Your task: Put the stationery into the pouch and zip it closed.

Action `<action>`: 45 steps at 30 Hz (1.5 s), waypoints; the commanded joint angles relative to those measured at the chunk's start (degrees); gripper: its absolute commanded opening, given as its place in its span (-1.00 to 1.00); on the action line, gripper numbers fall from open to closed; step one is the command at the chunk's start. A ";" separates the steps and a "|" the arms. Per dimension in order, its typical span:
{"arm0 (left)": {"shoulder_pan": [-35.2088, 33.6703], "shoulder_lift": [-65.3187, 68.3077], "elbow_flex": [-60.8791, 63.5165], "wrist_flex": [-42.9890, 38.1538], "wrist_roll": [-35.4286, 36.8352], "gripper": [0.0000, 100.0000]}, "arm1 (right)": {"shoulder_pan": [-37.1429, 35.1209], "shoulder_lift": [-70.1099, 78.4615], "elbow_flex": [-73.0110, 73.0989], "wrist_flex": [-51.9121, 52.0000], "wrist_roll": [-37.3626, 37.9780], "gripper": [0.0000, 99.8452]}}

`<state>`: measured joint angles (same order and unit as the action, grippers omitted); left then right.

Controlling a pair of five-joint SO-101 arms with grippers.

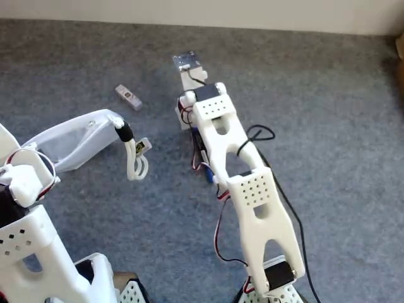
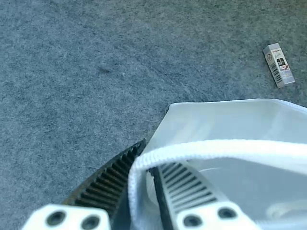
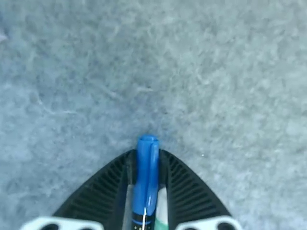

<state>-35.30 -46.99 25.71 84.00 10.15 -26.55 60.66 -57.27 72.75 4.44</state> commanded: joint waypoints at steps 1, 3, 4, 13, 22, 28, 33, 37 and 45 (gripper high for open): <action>-0.66 0.92 0.57 -0.62 0.62 -0.99 | -1.71 0.57 -7.87 5.41 0.88 -0.99; -0.66 0.92 0.57 -0.62 0.62 -0.99 | -1.80 1.19 -10.86 7.60 1.05 -0.99; -0.66 0.92 0.57 -0.62 0.62 -0.99 | -1.80 1.63 -12.26 8.31 1.05 -0.99; -0.66 0.92 0.66 -0.62 0.62 -0.99 | -1.89 3.47 -23.25 14.99 0.97 -0.99; -0.66 0.92 0.66 -0.62 0.62 -0.99 | -4.18 3.47 -36.88 24.66 1.23 -0.99; -0.57 0.92 0.66 -0.62 0.70 -0.99 | -4.97 2.86 -44.62 27.47 1.23 -0.99; -0.66 0.92 0.66 -0.62 0.70 -0.99 | -5.85 2.77 -44.26 27.74 1.23 -0.99; -0.66 0.92 0.66 -0.62 0.70 -0.99 | -6.20 0.22 -44.26 28.26 1.23 -0.99; -0.66 0.92 0.66 -0.62 0.70 -0.99 | -3.30 -4.26 -44.26 28.35 1.23 -0.99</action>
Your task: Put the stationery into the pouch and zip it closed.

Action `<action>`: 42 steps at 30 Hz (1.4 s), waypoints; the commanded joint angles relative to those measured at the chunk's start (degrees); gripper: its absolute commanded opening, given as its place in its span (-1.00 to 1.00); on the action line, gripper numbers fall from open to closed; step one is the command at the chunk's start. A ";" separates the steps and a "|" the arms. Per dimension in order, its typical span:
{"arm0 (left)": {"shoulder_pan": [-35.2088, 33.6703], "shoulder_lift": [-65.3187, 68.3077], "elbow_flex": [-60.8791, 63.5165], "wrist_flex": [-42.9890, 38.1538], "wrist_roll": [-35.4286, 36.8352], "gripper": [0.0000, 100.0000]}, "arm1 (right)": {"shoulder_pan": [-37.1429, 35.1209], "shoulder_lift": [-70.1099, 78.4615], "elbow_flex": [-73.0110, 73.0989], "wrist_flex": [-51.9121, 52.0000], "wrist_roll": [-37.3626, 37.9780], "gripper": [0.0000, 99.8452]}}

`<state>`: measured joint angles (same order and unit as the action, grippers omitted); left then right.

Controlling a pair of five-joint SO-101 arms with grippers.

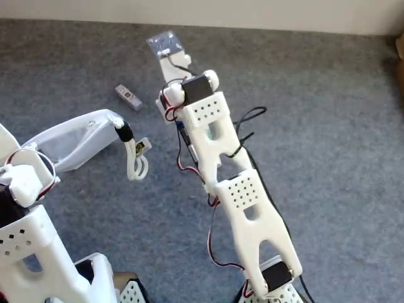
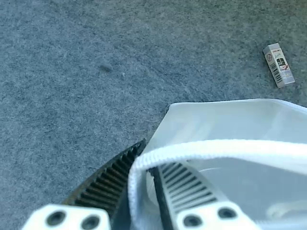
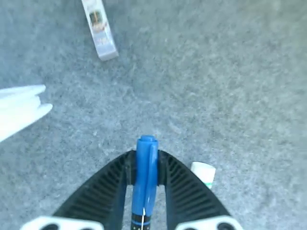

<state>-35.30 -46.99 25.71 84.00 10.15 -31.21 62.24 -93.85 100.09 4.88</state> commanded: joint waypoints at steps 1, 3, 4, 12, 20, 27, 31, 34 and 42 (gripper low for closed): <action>-0.66 0.92 0.66 -0.62 0.70 -0.99 | 1.36 -6.20 -7.69 1.10 0.79 -0.99; -0.66 0.92 0.66 -0.62 0.70 -0.99 | 1.36 -6.90 -7.69 1.10 0.79 -0.99; -0.66 0.92 0.66 -0.62 0.70 -0.99 | 1.36 -7.25 -7.69 1.10 0.79 -0.99; -0.57 0.92 0.66 -0.70 0.70 -0.99 | 1.89 -11.12 -7.69 1.19 0.62 -0.99; -0.40 0.92 0.66 -1.23 0.70 -0.99 | 1.89 -13.67 -7.69 1.27 0.44 -0.99; -0.40 0.92 2.15 -2.99 0.70 -0.99 | 1.89 -16.75 -7.69 1.27 0.44 -0.99; -0.31 0.92 2.15 -3.08 0.70 -0.99 | 2.07 -18.51 -7.52 1.36 0.35 -0.99; -0.31 0.92 2.07 -3.08 0.79 -0.99 | 3.12 -19.56 -7.52 1.36 -1.05 -0.99; -0.31 0.92 1.80 -2.99 0.79 -0.99 | 4.70 -23.60 -4.62 1.36 -3.60 -0.99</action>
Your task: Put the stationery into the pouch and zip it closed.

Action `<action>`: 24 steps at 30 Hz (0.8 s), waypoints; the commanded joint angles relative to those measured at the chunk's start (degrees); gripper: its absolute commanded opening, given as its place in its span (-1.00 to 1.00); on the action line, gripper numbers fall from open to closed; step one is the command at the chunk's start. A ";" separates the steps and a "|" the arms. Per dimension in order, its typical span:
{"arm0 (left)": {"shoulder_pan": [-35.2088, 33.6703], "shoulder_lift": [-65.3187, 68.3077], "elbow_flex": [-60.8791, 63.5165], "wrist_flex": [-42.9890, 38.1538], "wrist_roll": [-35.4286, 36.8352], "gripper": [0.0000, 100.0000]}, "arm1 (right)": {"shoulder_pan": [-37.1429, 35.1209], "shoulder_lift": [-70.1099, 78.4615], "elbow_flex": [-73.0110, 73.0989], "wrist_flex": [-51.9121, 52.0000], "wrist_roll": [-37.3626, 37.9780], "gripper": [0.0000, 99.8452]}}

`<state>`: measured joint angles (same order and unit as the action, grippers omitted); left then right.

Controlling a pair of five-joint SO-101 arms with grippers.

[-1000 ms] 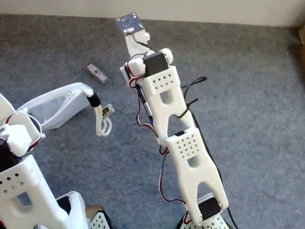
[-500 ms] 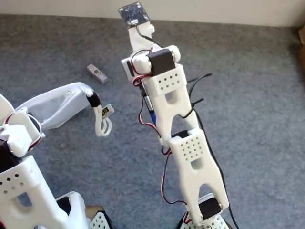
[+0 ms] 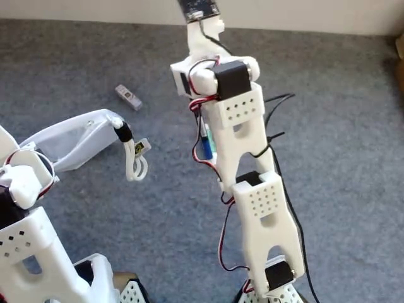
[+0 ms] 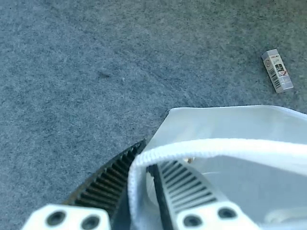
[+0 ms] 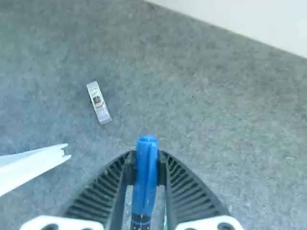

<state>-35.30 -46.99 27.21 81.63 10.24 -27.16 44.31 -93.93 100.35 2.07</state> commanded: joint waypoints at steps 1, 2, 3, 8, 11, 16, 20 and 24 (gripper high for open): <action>-0.31 0.92 0.31 -0.62 0.70 -0.99 | 0.66 -6.81 -2.42 1.10 -0.79 -0.99; -0.31 0.92 0.31 -0.62 0.70 -0.99 | 0.48 -8.31 0.22 1.10 -0.79 -0.99; -0.31 0.92 0.31 -0.62 0.70 -0.99 | 0.40 -10.42 3.03 1.10 -0.79 -0.99; -0.31 0.92 0.31 -0.53 0.70 -0.99 | 0.31 -26.68 24.13 0.84 -0.35 -0.99; -0.31 0.92 0.31 -0.44 0.70 -0.99 | 0.22 -35.03 36.44 0.40 0.35 -0.99; -0.31 0.92 0.22 -0.35 0.70 -0.99 | 0.22 -42.86 47.34 -2.07 8.88 -0.99; -0.31 0.92 0.22 -0.35 0.70 -0.99 | 0.13 -46.73 49.27 -1.89 9.67 -0.99; -0.31 0.92 0.22 -0.35 0.70 -0.99 | -2.59 -52.18 50.15 -1.80 9.32 -0.99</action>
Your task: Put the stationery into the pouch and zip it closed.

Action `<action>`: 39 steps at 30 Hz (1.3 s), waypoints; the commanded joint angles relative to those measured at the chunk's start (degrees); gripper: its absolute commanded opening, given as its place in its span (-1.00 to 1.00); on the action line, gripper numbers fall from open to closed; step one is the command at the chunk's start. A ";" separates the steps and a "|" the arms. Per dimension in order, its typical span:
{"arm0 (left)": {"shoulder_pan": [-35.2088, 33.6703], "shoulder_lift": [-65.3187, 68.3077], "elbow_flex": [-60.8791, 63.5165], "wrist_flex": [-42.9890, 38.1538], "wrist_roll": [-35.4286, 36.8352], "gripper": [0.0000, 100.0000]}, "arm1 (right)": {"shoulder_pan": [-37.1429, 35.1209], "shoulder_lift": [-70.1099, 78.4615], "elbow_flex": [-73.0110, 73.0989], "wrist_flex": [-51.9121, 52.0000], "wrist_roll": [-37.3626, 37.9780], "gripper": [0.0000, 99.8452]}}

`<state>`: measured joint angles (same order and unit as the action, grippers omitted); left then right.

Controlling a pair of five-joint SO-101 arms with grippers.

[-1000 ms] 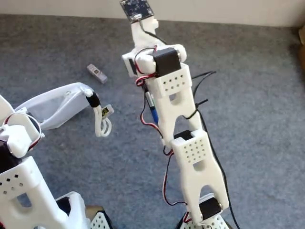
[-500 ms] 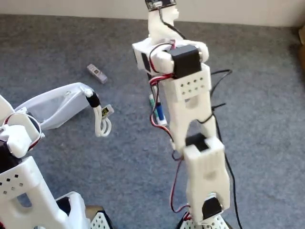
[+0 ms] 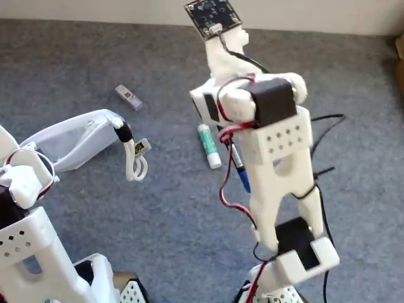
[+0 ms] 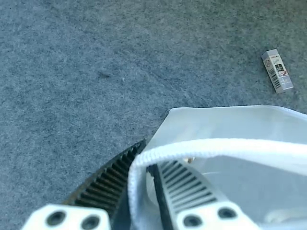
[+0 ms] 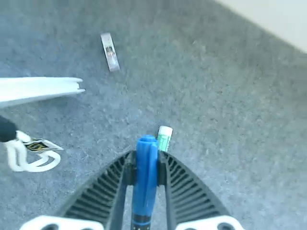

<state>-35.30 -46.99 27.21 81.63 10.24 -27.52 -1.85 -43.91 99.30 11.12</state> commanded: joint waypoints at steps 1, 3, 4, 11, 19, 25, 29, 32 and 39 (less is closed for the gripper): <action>-0.31 0.92 0.22 -0.35 0.70 -0.99 | -3.30 -7.52 1.19 -0.75 -1.23 -0.99; -0.48 0.92 0.31 -0.35 0.70 -0.99 | -4.53 -10.51 3.82 -1.19 -5.27 -0.99; -0.57 0.92 0.40 -0.35 0.70 -0.99 | -5.14 -11.91 4.97 -1.27 -7.21 -0.99; -0.48 0.92 0.48 -0.35 0.70 -0.99 | -11.38 -20.62 13.41 -5.14 -10.37 -0.99; 1.63 0.92 -0.04 -0.35 0.70 -0.99 | -19.38 -31.16 27.12 -14.37 -17.76 -0.99; 8.40 0.92 -2.42 -0.26 0.70 -0.99 | -19.56 -39.69 36.53 -23.43 -24.44 -0.99; 12.09 0.92 -2.68 -0.18 0.53 -0.99 | -19.56 -46.29 45.67 -32.66 -24.44 -0.99; 12.88 0.92 -2.59 -0.18 0.53 -0.99 | -19.74 -52.35 53.14 -40.48 -24.62 -0.99; 12.88 0.92 -2.51 -0.18 0.53 -0.99 | -19.82 -66.86 73.45 -67.12 -24.79 -0.99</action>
<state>-24.13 -46.99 25.36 81.63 10.15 -46.59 -63.21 22.81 45.05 -12.88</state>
